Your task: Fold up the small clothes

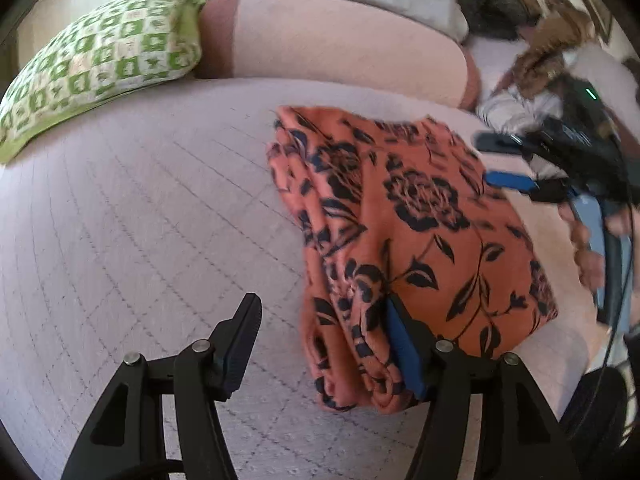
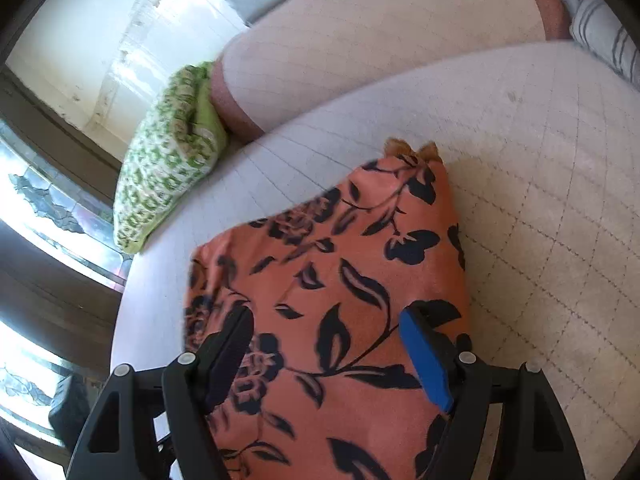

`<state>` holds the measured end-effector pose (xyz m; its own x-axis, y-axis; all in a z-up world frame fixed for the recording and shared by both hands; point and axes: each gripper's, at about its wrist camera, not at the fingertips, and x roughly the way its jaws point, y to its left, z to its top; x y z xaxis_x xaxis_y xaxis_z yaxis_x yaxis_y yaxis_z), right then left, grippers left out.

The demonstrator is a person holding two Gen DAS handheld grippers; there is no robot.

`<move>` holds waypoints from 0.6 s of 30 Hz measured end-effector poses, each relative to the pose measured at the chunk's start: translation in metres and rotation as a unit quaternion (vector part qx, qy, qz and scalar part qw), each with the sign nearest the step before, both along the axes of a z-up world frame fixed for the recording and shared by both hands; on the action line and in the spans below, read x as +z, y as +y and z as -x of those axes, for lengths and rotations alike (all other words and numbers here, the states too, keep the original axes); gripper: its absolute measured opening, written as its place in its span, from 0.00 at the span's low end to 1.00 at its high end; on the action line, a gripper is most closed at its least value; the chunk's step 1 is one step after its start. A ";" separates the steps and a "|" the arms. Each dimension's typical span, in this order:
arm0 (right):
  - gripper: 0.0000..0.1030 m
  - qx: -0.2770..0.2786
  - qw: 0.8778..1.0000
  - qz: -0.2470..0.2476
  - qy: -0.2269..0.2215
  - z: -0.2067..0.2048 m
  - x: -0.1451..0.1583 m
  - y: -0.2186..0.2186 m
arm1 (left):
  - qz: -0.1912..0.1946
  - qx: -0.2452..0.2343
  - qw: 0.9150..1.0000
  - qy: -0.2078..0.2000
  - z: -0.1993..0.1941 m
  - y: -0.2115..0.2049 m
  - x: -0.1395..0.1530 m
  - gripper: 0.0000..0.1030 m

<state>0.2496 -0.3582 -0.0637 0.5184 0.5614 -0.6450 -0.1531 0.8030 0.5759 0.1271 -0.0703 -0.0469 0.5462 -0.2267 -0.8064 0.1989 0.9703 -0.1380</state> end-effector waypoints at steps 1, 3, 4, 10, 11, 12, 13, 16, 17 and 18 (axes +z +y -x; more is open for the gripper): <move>0.76 0.000 1.000 0.002 -0.011 0.010 0.007 0.000 | 0.004 0.004 1.000 -0.006 0.001 0.003 0.005 0.63; 0.76 -0.003 1.000 0.004 -0.028 0.037 0.018 -0.002 | 0.005 0.012 0.999 -0.030 0.006 0.009 0.017 0.63; 0.76 -0.004 1.000 0.003 -0.031 0.051 0.022 -0.004 | 0.002 0.019 0.999 -0.040 0.009 0.012 0.020 0.63; 0.77 -0.014 0.999 -0.004 -0.033 0.124 0.031 -0.005 | 0.018 0.033 0.999 -0.040 0.035 0.025 0.032 0.63; 0.79 -0.019 0.999 -0.009 -0.029 0.136 0.030 -0.005 | 0.020 0.026 0.998 -0.046 0.042 0.019 0.035 0.63; 0.79 -0.018 0.999 -0.014 -0.026 0.144 0.029 -0.004 | 0.022 0.016 0.998 -0.053 0.050 0.011 0.037 0.64; 0.79 -0.020 0.999 -0.017 -0.027 0.150 0.028 -0.004 | 0.023 0.007 0.998 -0.056 0.055 0.005 0.038 0.64; 0.80 -0.014 0.999 -0.019 -0.026 0.144 0.021 0.006 | 0.009 0.005 0.999 -0.054 0.054 -0.007 0.030 0.64; 0.80 -0.017 1.000 -0.016 -0.020 0.139 0.018 0.009 | 0.000 0.014 0.999 -0.044 0.049 -0.008 0.023 0.64; 0.80 -0.023 1.000 -0.011 -0.010 0.133 0.014 0.012 | -0.011 0.027 0.999 -0.032 0.041 -0.007 0.015 0.64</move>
<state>0.1169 -0.3459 -0.0497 0.5566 0.5510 -0.6218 -0.1279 0.7963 0.5912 0.0860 -0.0776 -0.0318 0.6072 -0.1779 -0.7744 0.1535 0.9825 -0.1054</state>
